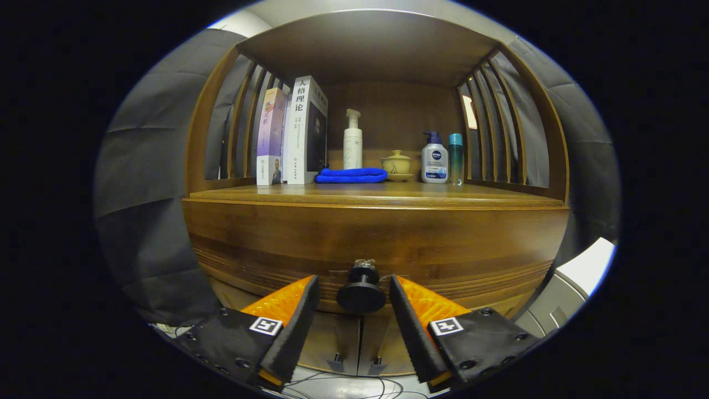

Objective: Pull open the drawer, take out the items inside it, and place them on the countertop above the cabinet.

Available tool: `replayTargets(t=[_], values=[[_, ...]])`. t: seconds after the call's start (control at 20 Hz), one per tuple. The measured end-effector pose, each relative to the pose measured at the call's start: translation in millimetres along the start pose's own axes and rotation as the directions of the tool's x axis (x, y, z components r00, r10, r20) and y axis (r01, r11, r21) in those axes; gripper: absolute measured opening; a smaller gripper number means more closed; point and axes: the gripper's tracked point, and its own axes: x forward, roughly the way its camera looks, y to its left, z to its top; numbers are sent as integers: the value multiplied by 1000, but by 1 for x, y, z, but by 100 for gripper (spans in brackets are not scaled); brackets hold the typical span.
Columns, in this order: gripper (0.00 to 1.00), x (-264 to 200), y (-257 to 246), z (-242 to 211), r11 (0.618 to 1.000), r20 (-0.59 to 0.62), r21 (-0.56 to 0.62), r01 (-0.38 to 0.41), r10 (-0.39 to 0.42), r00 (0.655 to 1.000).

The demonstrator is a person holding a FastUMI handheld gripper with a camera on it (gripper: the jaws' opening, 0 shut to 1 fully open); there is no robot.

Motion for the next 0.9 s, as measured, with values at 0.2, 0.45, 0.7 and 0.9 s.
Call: replayTargets(t=[0.2, 0.45, 0.7, 0.9], values=[[49, 4, -3, -4, 1000, -17, 7, 17, -17, 1000], [29, 0, -4, -4, 999, -23, 25, 25, -25, 999], [23, -22, -4, -7, 999, -25, 39, 11, -10, 1000], [23, -42, -2, -10, 999, -20, 40, 2, -2, 1000]])
